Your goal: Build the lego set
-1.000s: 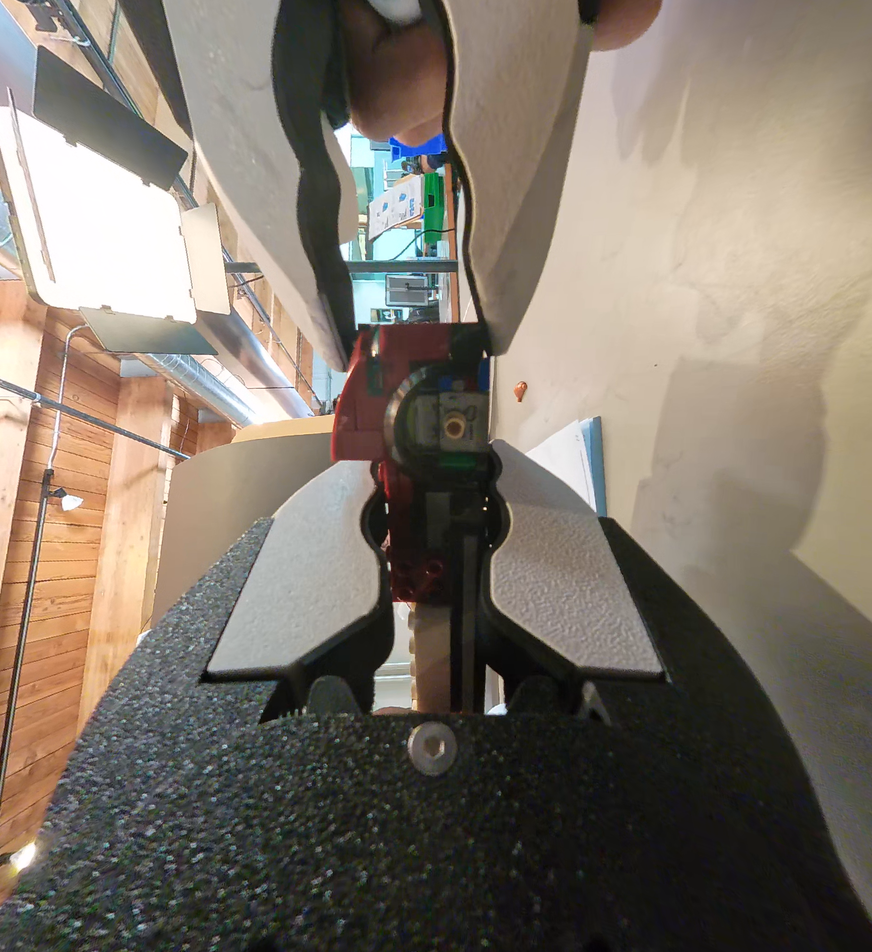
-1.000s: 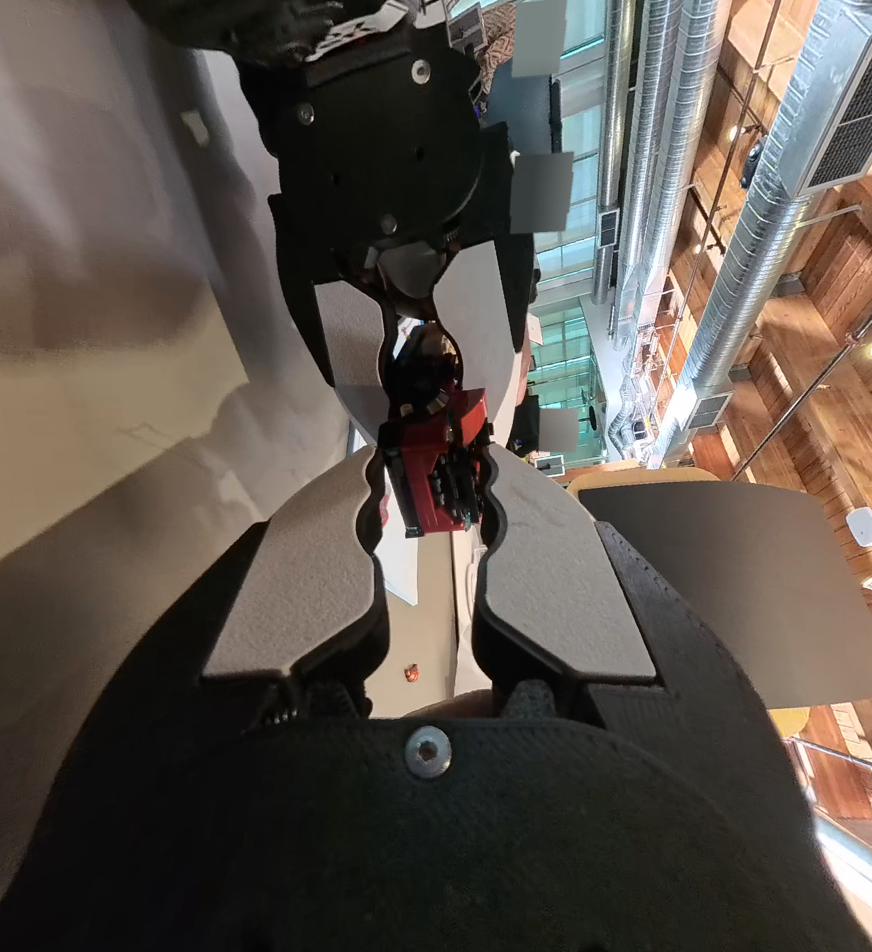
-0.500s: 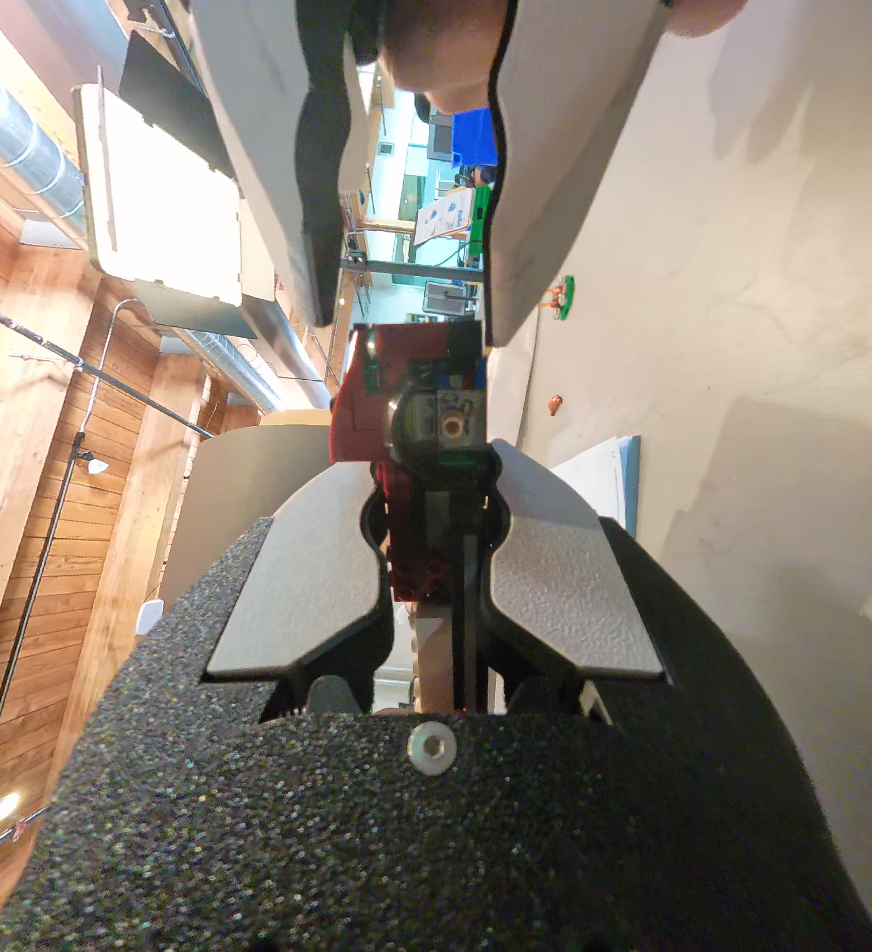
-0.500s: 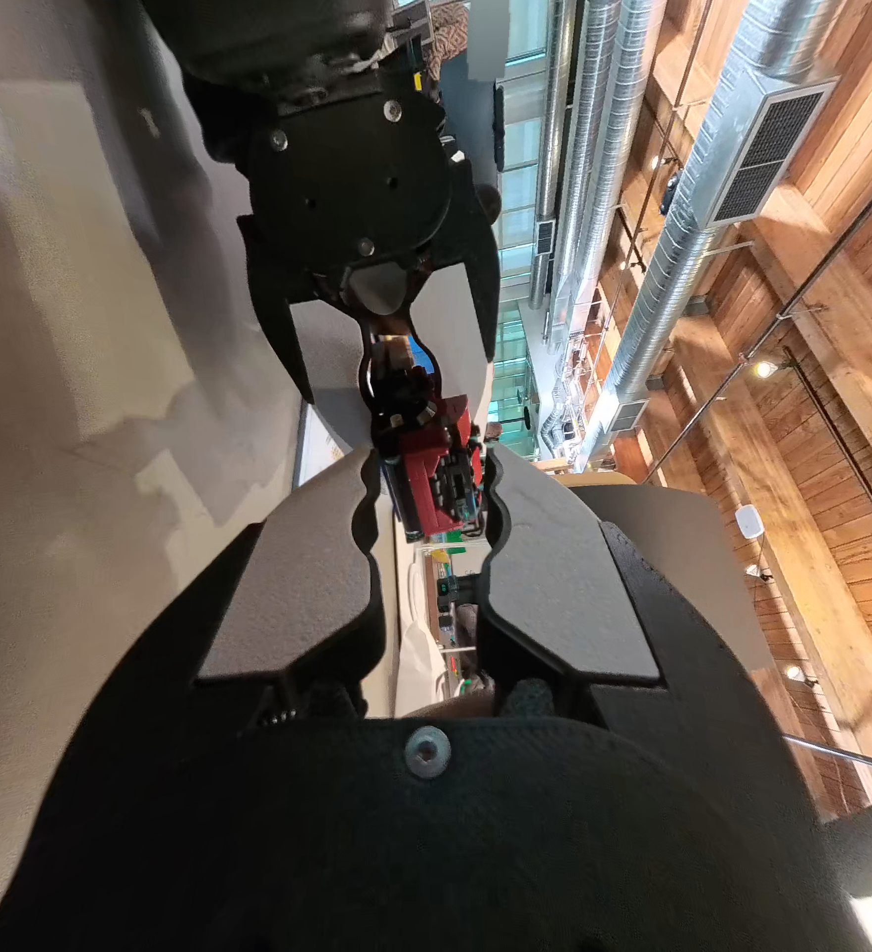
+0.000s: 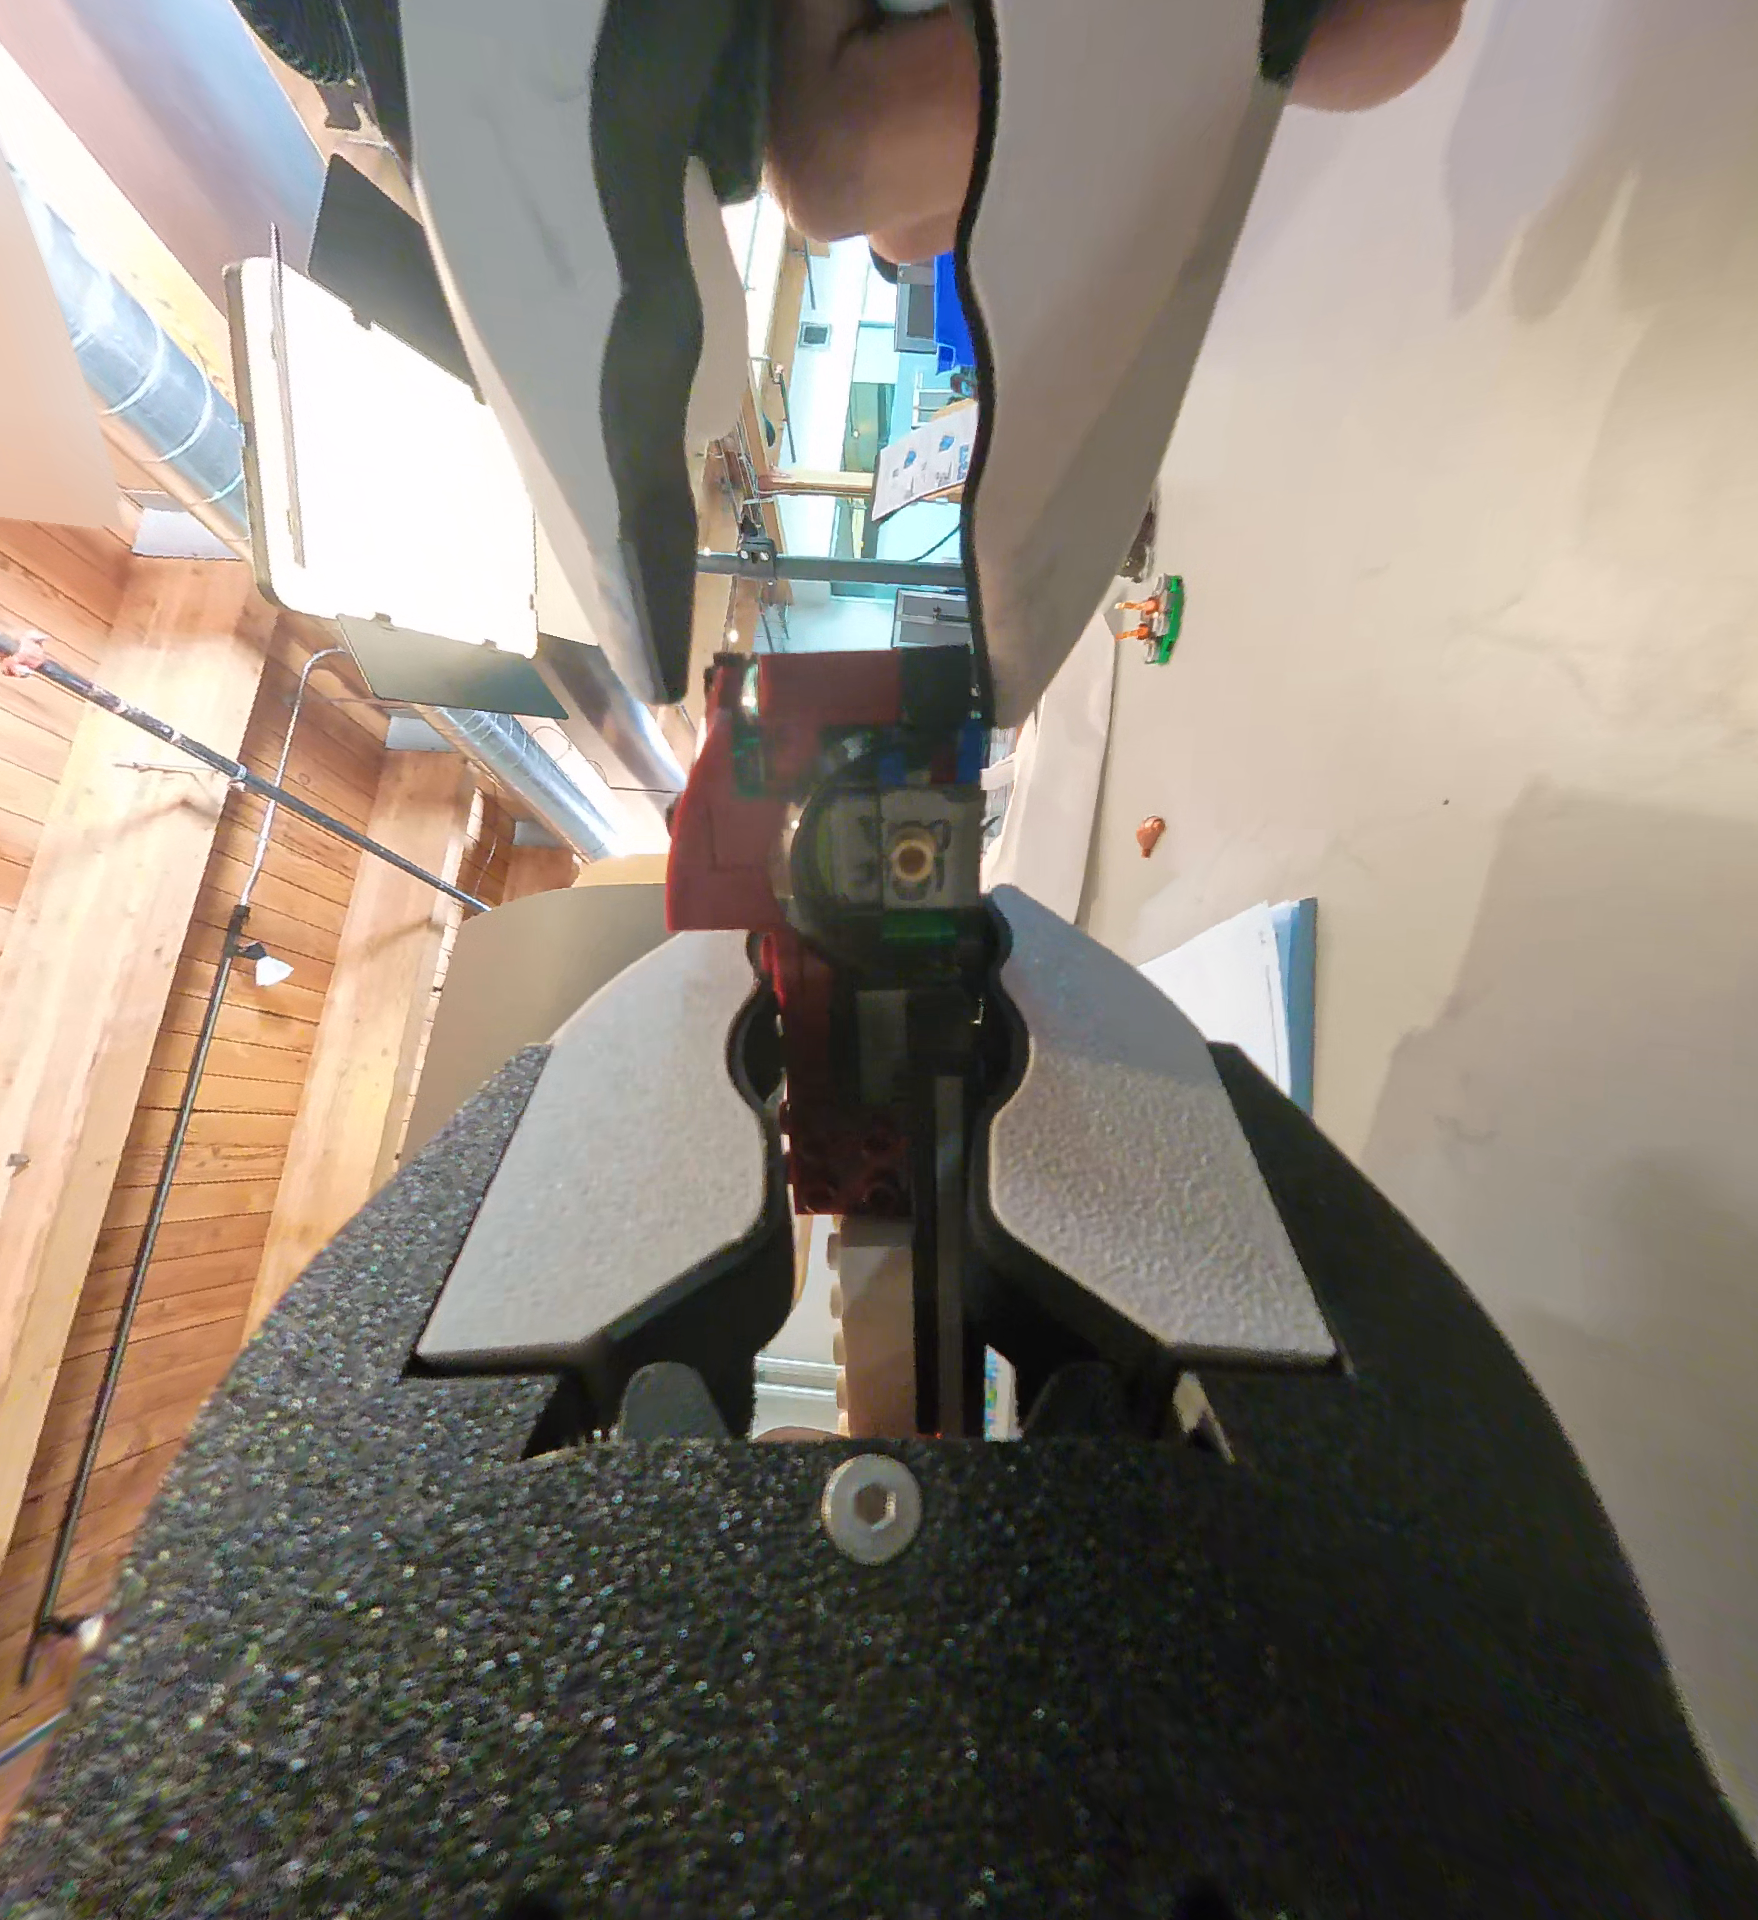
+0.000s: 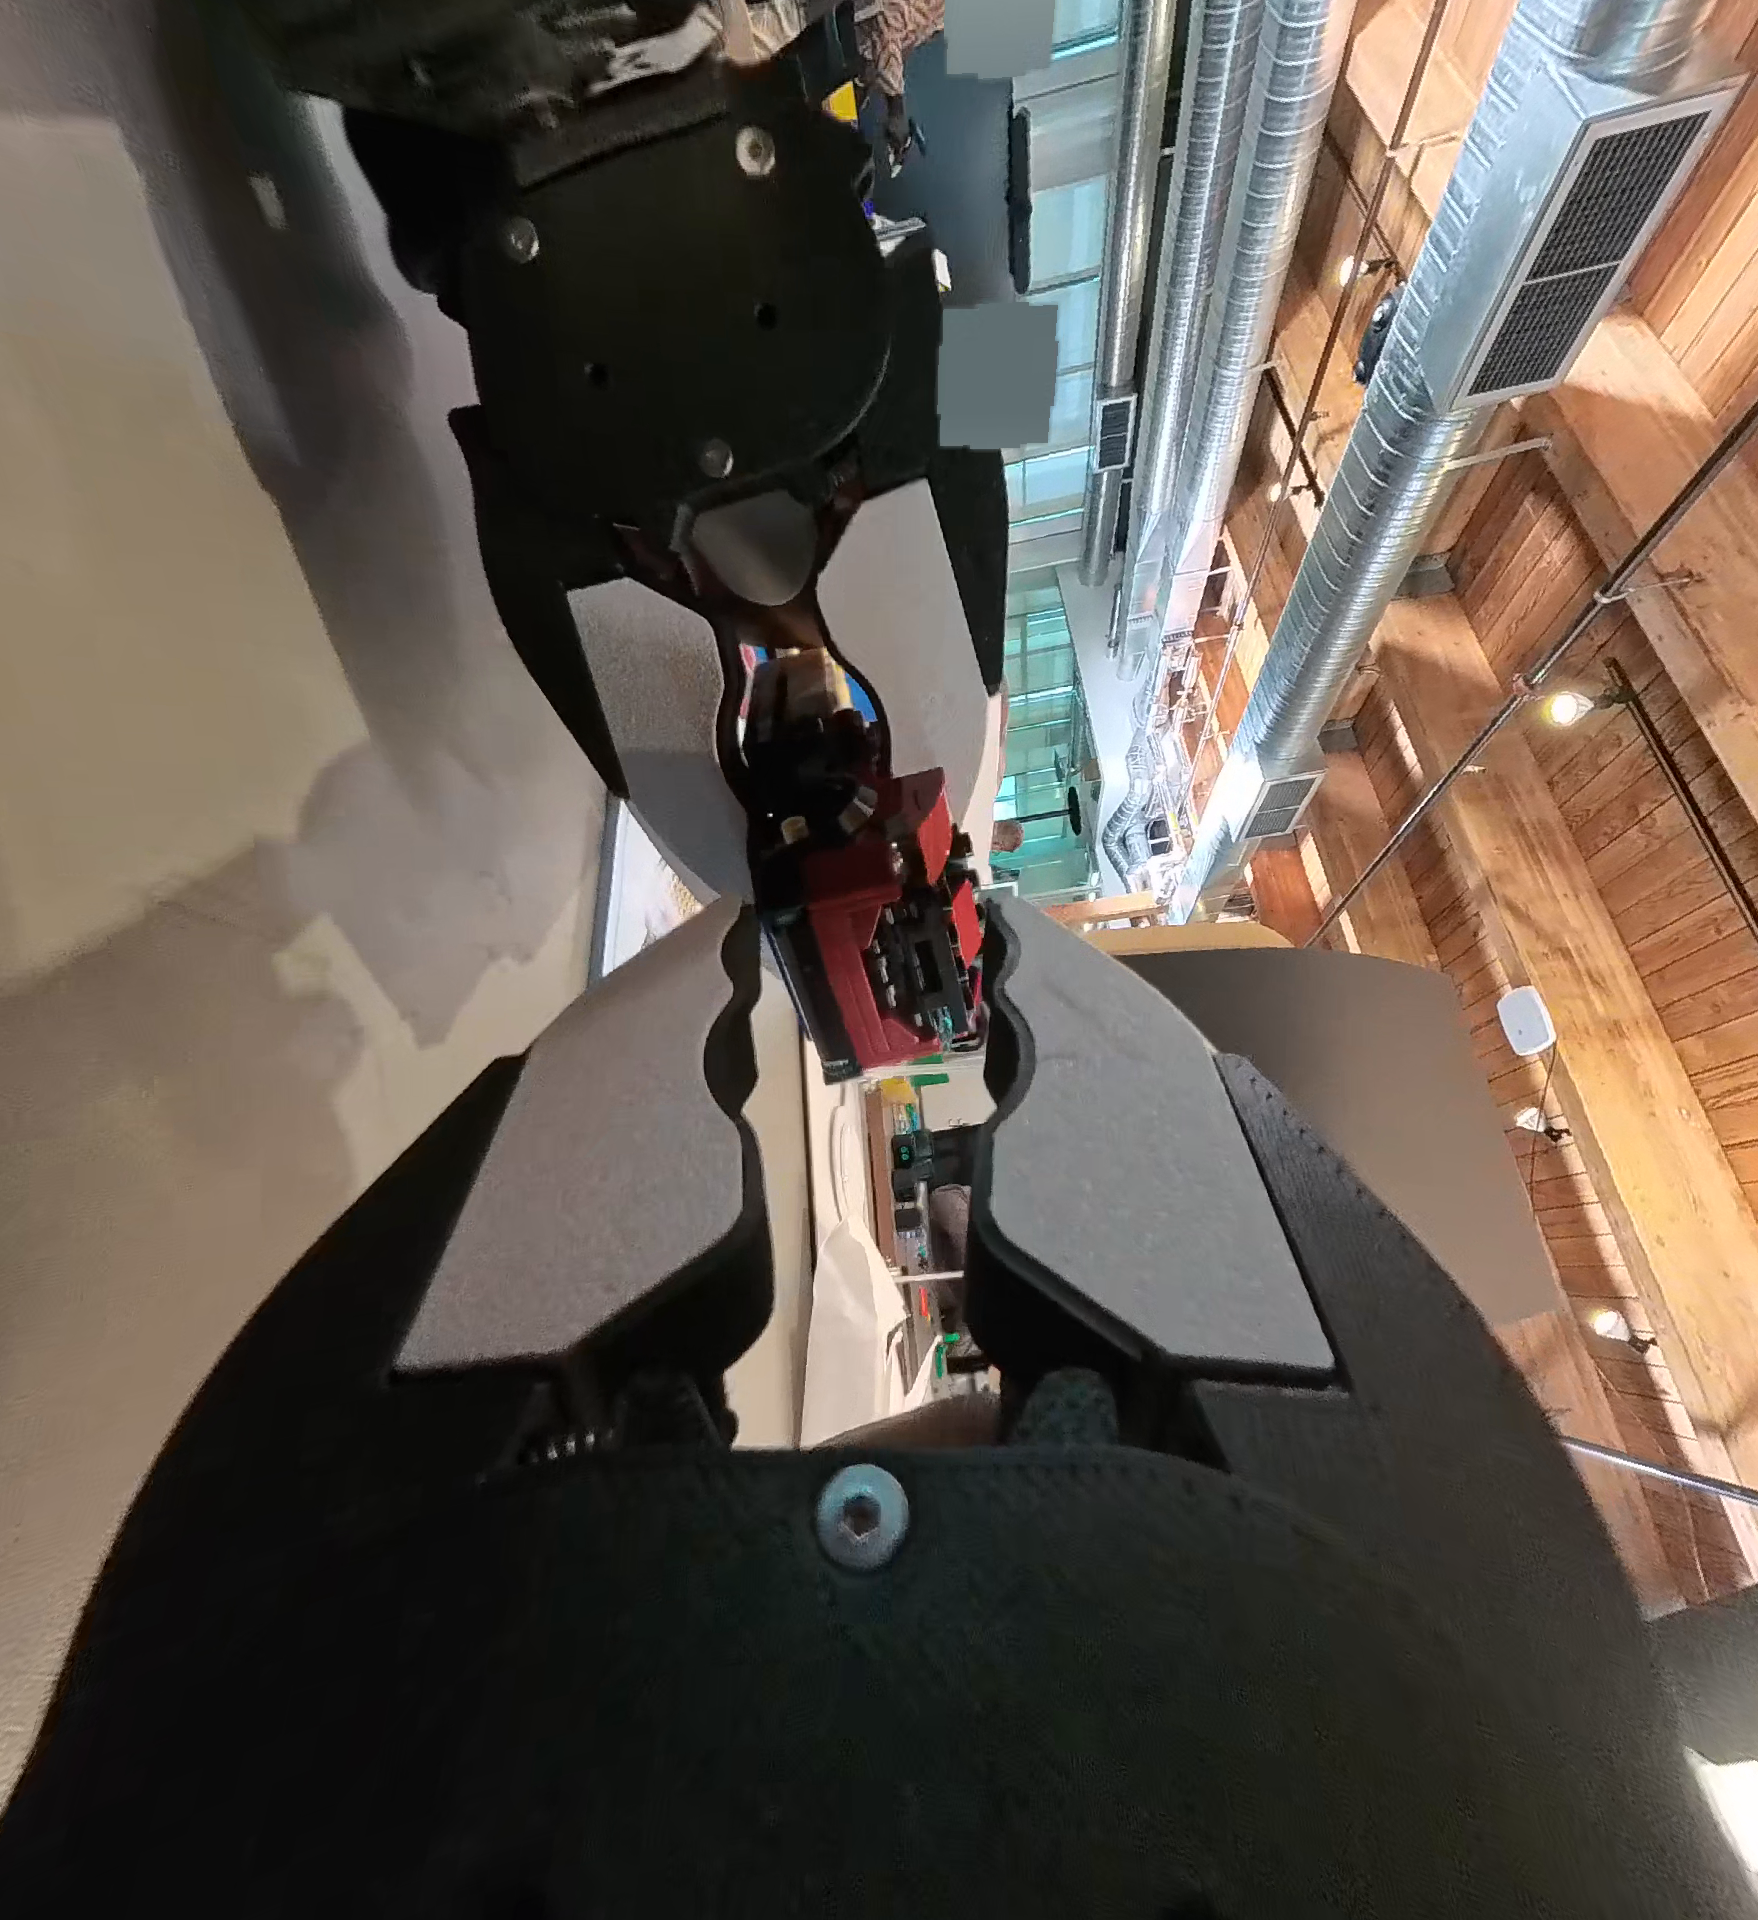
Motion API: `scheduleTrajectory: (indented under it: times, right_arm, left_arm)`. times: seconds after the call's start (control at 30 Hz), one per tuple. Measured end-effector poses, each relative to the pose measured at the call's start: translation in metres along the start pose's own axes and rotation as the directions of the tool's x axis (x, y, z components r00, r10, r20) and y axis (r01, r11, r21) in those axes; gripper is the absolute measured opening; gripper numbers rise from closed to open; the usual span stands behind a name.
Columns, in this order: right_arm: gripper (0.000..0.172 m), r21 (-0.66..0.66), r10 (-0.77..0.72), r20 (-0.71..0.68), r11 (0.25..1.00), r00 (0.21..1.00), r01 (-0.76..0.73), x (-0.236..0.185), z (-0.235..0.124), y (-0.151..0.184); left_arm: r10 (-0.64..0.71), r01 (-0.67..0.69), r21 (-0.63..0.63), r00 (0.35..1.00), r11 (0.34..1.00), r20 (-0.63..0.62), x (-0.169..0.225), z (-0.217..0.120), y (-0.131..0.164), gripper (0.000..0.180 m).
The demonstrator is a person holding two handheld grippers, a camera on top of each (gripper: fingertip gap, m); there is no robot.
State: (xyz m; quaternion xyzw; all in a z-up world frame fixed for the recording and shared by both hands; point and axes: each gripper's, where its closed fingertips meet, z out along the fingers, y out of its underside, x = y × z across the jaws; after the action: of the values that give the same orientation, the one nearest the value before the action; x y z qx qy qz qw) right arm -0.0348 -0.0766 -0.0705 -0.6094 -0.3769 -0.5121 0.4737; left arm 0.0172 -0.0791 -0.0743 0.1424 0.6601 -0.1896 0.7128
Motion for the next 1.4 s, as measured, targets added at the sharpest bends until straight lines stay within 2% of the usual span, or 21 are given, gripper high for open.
scheduleTrajectory:
  times: [1.07, 1.4]
  right_arm:
    - [0.037, -0.013, -0.018, 0.020, 1.000, 1.000, 0.018, 0.001, 0.005, 0.004]
    - [0.038, -0.037, 0.006, 0.043, 0.999, 0.999, -0.005, -0.005, 0.007, 0.010]
  left_arm:
    - [0.095, -0.096, 0.014, 0.995, 0.995, 0.023, -0.010, -0.021, -0.009, 0.034]
    - [0.097, -0.097, 0.005, 0.995, 0.995, -0.016, -0.003, -0.020, -0.006, 0.034]
